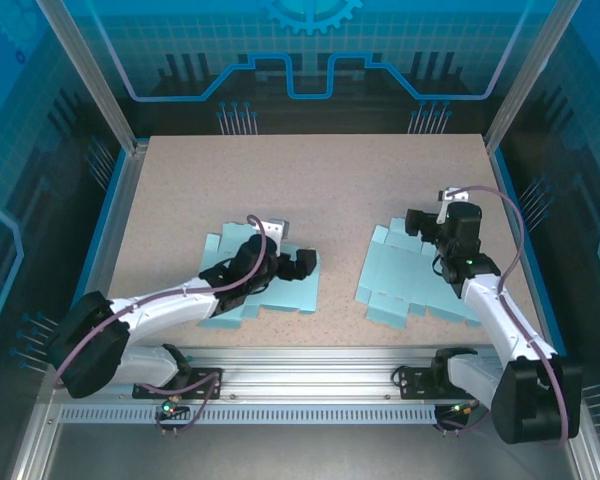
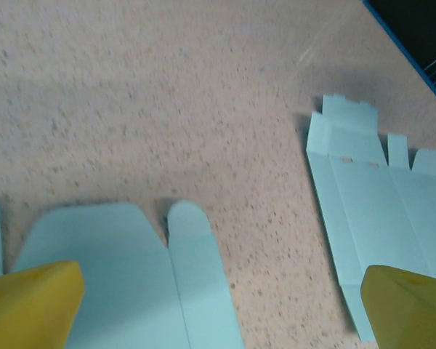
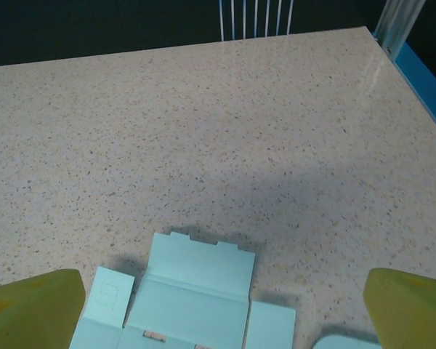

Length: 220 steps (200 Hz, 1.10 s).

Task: Fold the paper box

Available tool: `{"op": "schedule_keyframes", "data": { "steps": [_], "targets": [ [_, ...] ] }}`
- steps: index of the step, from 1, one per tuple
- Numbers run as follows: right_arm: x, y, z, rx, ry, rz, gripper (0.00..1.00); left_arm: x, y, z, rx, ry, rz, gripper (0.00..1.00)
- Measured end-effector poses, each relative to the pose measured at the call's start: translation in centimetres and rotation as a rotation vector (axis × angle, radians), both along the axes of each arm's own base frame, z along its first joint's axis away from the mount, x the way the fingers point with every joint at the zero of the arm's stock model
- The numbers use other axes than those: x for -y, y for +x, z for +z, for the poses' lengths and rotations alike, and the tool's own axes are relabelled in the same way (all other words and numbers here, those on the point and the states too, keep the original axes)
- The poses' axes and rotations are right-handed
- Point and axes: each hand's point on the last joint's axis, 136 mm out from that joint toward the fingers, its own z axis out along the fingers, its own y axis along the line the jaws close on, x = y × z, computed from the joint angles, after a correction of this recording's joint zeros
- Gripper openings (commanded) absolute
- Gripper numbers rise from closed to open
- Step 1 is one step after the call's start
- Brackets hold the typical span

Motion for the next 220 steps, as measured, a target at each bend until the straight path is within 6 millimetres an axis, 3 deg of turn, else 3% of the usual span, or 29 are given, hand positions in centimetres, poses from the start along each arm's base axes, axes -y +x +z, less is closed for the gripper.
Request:
{"op": "schedule_keyframes", "data": {
  "steps": [17,35,71,107,136,165,194,220],
  "targets": [
    [-0.3,-0.9,0.3,-0.034,0.027,-0.007,1.0,0.8,-1.0,-0.4,-0.018,0.0,-0.007,0.99],
    [-2.0,-2.2,0.2,-0.079,0.041,0.036,1.0,1.1,-1.8,-1.0,-0.039,-0.005,-0.007,0.99],
    [-8.7,-5.0,-1.1,-0.171,0.032,0.268,1.0,-1.6,-3.5,-3.0,-0.076,0.017,0.053,0.99],
    [-15.0,-6.4,-2.5,-0.268,0.025,0.511,1.0,-4.3,-3.8,-0.3,-0.006,-0.005,0.137,0.99],
    [-21.5,-5.7,-2.0,-0.313,-0.022,0.719,1.0,-7.6,-4.2,2.1,0.073,-0.031,0.234,0.99],
    [-27.0,-4.2,-2.3,-0.343,-0.07,0.879,0.95,-13.3,-4.7,2.7,0.119,-0.04,0.385,0.99],
    [-31.6,-2.2,-5.0,-0.415,-0.113,1.015,0.88,-18.4,-5.5,3.6,0.163,-0.07,0.535,0.99],
    [-34.5,-0.4,-7.9,-0.479,-0.137,1.111,0.84,-20.5,-5.9,3.8,0.173,-0.073,0.597,0.99]
  ]
}}
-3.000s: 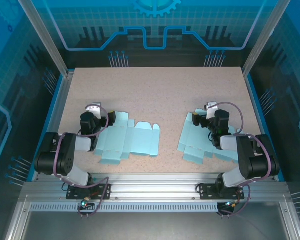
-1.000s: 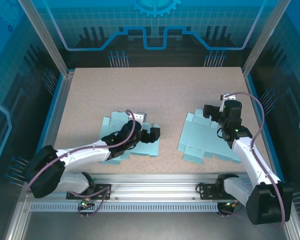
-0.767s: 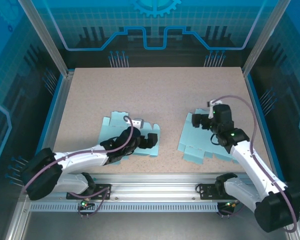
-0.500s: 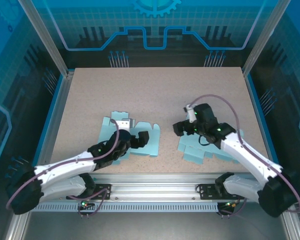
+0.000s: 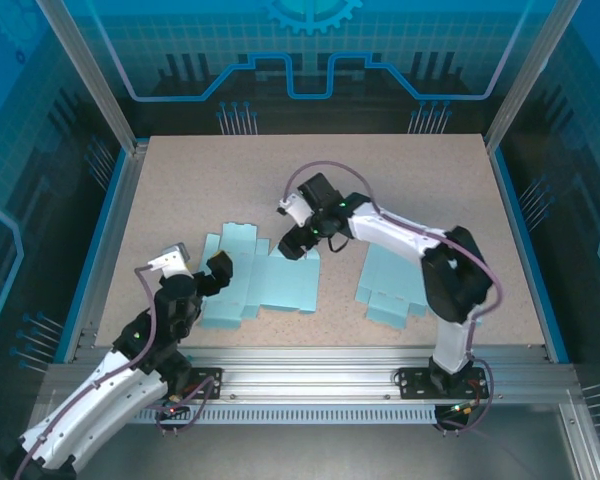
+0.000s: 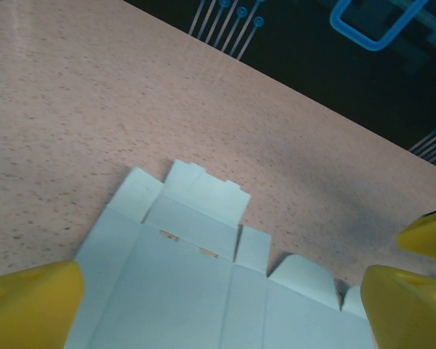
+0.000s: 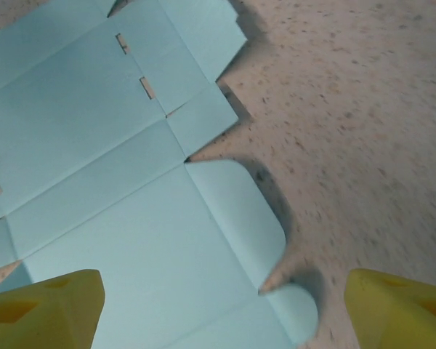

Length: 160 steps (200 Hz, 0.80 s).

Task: Fold the paper box

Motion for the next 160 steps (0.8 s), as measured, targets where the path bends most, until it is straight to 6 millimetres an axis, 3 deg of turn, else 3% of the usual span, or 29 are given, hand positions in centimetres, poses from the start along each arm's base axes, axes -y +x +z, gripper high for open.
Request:
{"op": "schedule_keyframes", "data": {
  "steps": [62,104,139,160],
  "targets": [
    [-2.8,2.2,-5.8,-0.093,-0.095,0.135,0.75,-0.4,0.1,-1.4,-0.057,0.046,0.012,0.99],
    [-2.8,1.3,-8.1,-0.168,-0.128,0.173,0.66,-0.4,0.3,-2.2,-0.084,0.059,0.012,0.99],
    [-2.5,1.3,-8.6,-0.159,-0.133,0.179,0.52,-0.2,0.4,-3.2,-0.114,0.066,0.004,0.99],
    [-2.2,1.6,-8.7,-0.131,-0.143,0.173,0.32,0.0,0.6,-3.2,-0.112,0.06,-0.002,0.99]
  ]
}}
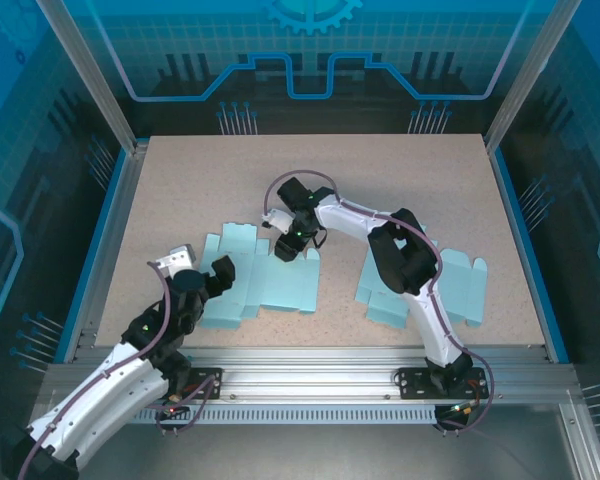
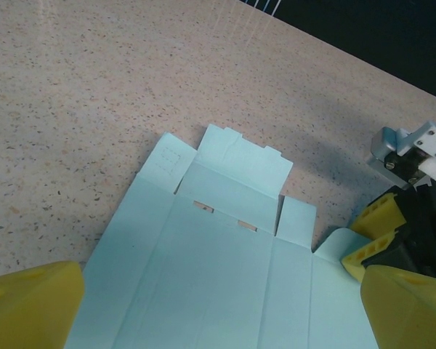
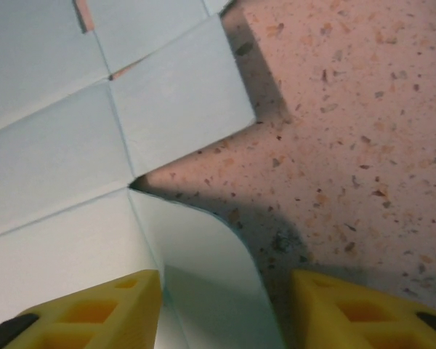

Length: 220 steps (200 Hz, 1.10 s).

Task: Fold the paper box

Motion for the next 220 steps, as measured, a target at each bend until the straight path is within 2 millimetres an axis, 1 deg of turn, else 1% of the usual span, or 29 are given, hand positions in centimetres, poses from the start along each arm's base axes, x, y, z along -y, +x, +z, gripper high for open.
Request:
{"op": "schedule_keyframes", "data": {
  "steps": [9,21,29,43,64,92,115,127,144,158,173,192,220],
  "targets": [
    [0.1,0.2,0.0,0.012,-0.002,-0.003,0.22,0.0,0.0,0.0,0.0,-0.001,-0.001,0.99],
    [0.1,-0.1,0.1,0.006,0.003,-0.003,0.07,0.0,0.1,0.0,-0.001,-0.001,0.001,0.99],
    [0.0,-0.4,0.7,0.004,0.013,-0.007,0.0,0.0,0.1,-0.1,-0.003,-0.003,0.0,0.99],
    [-0.2,-0.6,1.9,0.026,0.023,-0.017,0.0,0.0,0.1,-0.2,-0.008,-0.002,-0.001,0.99],
    [0.3,-0.7,1.8,0.06,0.009,-0.032,0.0,-0.1,0.2,-0.5,-0.021,0.001,0.004,0.99],
    [2.3,-1.3,2.0,0.102,-0.027,-0.083,0.0,-0.6,0.7,-1.1,-0.044,0.006,0.02,0.99],
    [4.1,-2.2,2.4,0.129,-0.041,-0.119,0.0,-1.8,1.7,-2.0,-0.089,-0.015,0.051,0.99],
    [4.6,-2.6,3.0,0.152,-0.029,-0.133,0.0,-2.7,2.6,-2.7,-0.133,-0.041,0.066,0.99],
    [5.3,-2.9,3.9,0.196,-0.008,-0.151,0.0,-3.9,4.4,-3.2,-0.182,-0.111,0.08,0.99],
    [5.5,-2.8,4.6,0.231,0.017,-0.165,0.0,-4.6,6.0,-3.4,-0.203,-0.169,0.068,0.99],
    [5.5,-2.5,5.0,0.264,0.035,-0.177,0.0,-5.0,7.4,-3.6,-0.216,-0.228,0.04,0.99],
    [5.4,-2.1,5.2,0.287,0.053,-0.189,0.0,-4.8,9.0,-4.3,-0.238,-0.281,-0.022,0.99],
    [5.2,-1.8,5.3,0.307,0.073,-0.193,0.0,-3.5,11.0,-5.3,-0.29,-0.333,-0.142,0.99]
  ]
}}
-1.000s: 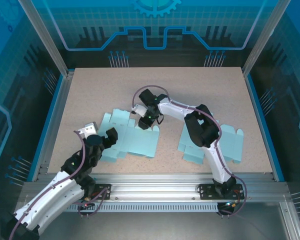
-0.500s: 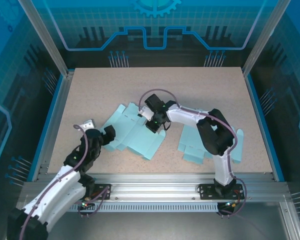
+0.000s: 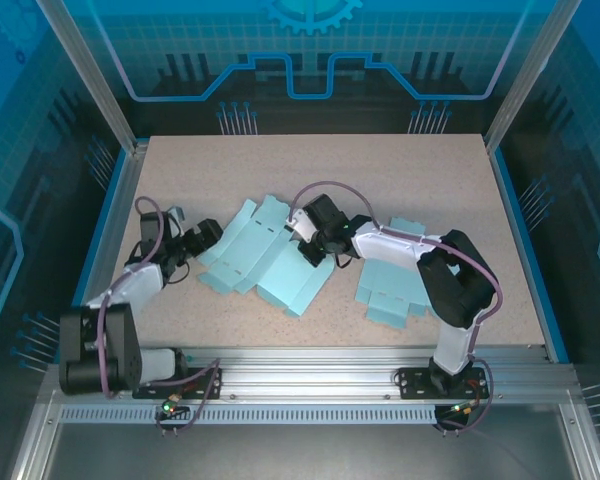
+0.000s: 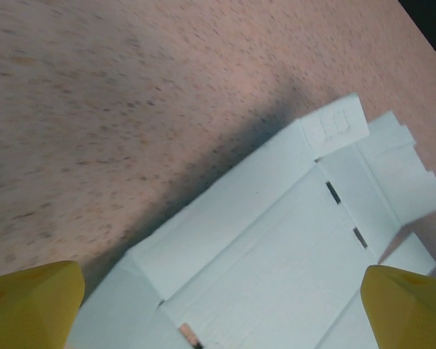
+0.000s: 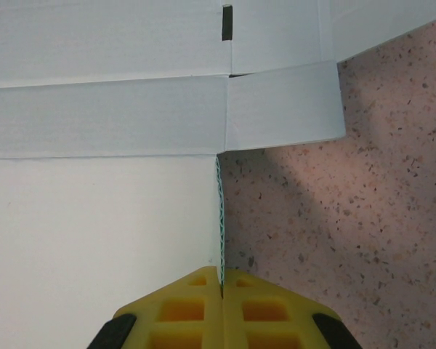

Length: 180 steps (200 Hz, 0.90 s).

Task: Fold the paper box

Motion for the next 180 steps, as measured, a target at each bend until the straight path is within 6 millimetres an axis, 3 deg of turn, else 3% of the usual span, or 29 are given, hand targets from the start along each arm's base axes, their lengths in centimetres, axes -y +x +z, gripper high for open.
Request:
{"op": "schedule_keyframes", "data": {
  "steps": [31,102,146,155,180],
  "targets": [
    [0.1,0.2,0.5,0.032,0.018,-0.006,0.0,0.6,1.7,-0.3,-0.006,-0.012,-0.074,0.99],
    [2.1,1.3,2.1,0.079,0.059,-0.065,0.0,0.1,2.0,-0.3,-0.031,-0.033,-0.031,0.99],
    [2.0,1.3,2.1,0.076,0.065,-0.067,0.0,0.2,1.5,-2.7,-0.1,-0.088,0.012,0.93],
    [2.0,1.3,2.1,0.076,0.065,-0.067,0.0,0.2,1.5,-3.1,-0.108,-0.096,0.02,0.99],
    [1.9,1.2,2.1,0.074,0.068,-0.066,0.0,0.2,1.6,-4.2,-0.12,-0.139,0.06,0.99]
  ]
}}
